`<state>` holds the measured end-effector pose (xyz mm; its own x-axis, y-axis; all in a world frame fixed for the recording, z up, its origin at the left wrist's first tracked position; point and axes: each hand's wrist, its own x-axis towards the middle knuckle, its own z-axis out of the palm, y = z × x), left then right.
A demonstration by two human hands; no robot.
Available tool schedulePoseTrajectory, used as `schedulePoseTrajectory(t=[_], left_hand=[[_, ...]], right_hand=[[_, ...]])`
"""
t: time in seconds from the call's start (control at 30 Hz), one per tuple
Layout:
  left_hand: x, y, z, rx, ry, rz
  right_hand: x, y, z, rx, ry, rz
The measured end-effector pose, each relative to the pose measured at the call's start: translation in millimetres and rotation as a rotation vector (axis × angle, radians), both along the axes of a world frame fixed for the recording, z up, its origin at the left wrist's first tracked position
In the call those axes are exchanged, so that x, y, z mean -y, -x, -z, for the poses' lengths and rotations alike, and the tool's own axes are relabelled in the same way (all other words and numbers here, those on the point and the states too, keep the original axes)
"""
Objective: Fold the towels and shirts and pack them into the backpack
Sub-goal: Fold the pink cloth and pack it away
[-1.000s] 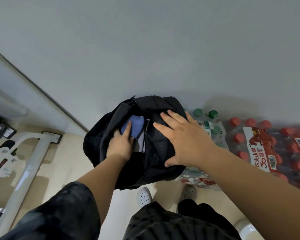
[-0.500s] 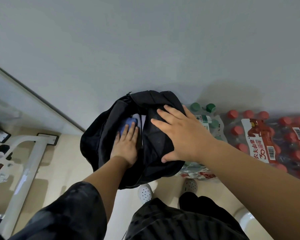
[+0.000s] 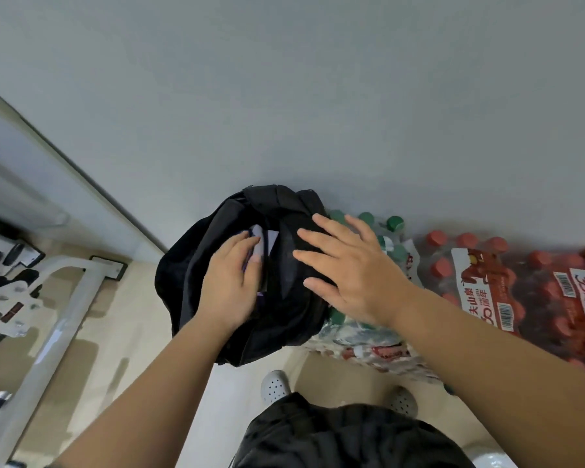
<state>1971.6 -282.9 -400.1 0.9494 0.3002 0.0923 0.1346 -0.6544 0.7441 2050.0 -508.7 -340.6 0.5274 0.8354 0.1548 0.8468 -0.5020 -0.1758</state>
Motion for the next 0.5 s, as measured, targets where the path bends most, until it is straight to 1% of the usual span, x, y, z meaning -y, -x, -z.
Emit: schedulePoseTrajectory(t=[0.07, 0.13, 0.17, 0.23, 0.3, 0.5], left_hand=[[22.8, 7.3, -36.7, 0.153, 0.102, -0.08], [52.3, 5.9, -69.4, 0.228, 0.165, -0.104], [69.2, 2.6, -83.5, 0.252, 0.135, -0.085], [108.7, -7.9, -104.0, 0.28, -0.017, 0.003], [153.3, -21.9, -111.8, 0.251, -0.131, 0.083], [302.3, -74.3, -92.1, 0.069, -0.243, 0.282]], right_hand=[[19.9, -0.4, 0.7, -0.045, 0.03, 0.004], [46.3, -2.6, 1.8, -0.103, 0.061, 0.026], [61.7, -4.6, 2.7, -0.122, 0.066, 0.043], [99.4, -10.8, 4.5, -0.151, 0.08, 0.09], [145.7, -20.4, 6.9, -0.182, 0.11, 0.141], [304.2, -48.9, 13.8, -0.228, 0.182, 0.343]])
